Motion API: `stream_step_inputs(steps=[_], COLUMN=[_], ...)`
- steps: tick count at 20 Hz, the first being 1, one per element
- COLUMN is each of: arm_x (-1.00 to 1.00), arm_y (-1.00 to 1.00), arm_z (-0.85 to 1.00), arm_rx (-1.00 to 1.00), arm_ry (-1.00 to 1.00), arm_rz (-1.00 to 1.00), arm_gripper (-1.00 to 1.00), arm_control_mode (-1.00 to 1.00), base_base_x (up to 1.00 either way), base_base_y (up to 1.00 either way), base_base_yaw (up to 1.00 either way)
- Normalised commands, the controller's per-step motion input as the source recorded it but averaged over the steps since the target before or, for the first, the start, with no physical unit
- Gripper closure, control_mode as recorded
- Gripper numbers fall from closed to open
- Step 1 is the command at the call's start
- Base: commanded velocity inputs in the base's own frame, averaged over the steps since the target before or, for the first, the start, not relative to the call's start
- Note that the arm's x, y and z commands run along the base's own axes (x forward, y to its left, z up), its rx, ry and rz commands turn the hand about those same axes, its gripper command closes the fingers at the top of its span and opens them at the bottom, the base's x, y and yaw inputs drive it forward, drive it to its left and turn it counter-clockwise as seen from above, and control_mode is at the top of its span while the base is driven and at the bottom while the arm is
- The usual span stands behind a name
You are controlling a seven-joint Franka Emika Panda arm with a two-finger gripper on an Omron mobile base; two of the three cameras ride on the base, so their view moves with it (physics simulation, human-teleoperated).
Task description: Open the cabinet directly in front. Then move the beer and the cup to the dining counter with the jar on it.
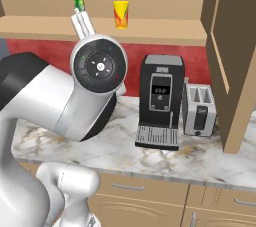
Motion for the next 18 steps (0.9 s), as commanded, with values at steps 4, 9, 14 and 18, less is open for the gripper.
stream_step_inputs(steps=[4,9,14,18], arm_x=[0.13,0.26,0.3,0.22], arm_y=[0.07,0.06,0.0,0.0], arm_z=[0.0,0.0,0.0,0.0], arm_rx=[0.0,0.0,0.0,0.0], arm_ry=[-0.06,-0.01,0.0,0.0], arm_rz=[-0.05,-0.01,0.0,0.0], arm_gripper=[-1.0,-1.0,-1.0,-1.0], arm_control_mode=[-1.0,-1.0,-1.0,-1.0], base_base_x=[0.0,0.0,0.0,0.0], base_base_y=[0.0,0.0,0.0,0.0], base_base_yaw=[0.0,0.0,0.0,0.0])
